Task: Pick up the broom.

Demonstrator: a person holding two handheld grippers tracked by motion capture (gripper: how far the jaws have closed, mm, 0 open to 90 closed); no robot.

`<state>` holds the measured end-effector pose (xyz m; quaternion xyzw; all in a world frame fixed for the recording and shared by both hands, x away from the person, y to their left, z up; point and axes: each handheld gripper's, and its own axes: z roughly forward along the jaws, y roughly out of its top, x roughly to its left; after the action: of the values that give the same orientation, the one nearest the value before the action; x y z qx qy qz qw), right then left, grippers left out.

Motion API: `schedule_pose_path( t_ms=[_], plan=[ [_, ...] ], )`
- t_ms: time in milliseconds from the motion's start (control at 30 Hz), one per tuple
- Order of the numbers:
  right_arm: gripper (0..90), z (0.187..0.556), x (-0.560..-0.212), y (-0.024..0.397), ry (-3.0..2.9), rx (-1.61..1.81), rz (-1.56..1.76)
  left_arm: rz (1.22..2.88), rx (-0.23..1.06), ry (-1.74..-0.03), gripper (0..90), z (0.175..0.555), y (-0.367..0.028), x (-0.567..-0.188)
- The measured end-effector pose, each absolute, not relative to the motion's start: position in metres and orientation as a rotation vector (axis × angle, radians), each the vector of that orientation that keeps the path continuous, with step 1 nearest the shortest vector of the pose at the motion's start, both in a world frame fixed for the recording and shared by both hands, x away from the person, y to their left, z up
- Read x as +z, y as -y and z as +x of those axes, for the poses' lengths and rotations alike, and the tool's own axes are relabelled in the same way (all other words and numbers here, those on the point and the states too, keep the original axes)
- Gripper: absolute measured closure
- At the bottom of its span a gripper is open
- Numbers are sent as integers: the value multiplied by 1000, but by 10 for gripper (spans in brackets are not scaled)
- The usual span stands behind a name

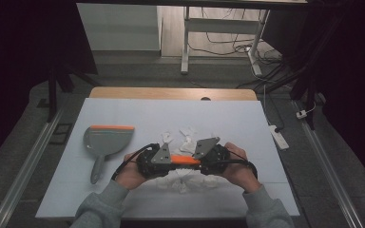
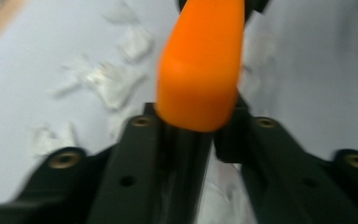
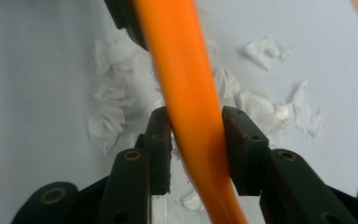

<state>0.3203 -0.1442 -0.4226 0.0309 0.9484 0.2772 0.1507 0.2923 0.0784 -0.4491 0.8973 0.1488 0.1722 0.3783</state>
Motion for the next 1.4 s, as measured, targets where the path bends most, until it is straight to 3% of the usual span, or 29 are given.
schedule_pose_path(
  t_ms=[133,333,1100,1400],
  plan=[
    [677,319,-418,146,-2685,827,123,2220,522,-439,461,290,-84,-445],
    [679,324,-416,153,-2666,881,185,2093,566,-590,356,286,-110,-438],
    [683,364,-425,202,-2533,915,640,2056,522,-1074,308,247,-213,-479],
    [682,367,-423,218,-2477,927,717,2038,484,-1118,297,248,-226,-490]
  ],
)
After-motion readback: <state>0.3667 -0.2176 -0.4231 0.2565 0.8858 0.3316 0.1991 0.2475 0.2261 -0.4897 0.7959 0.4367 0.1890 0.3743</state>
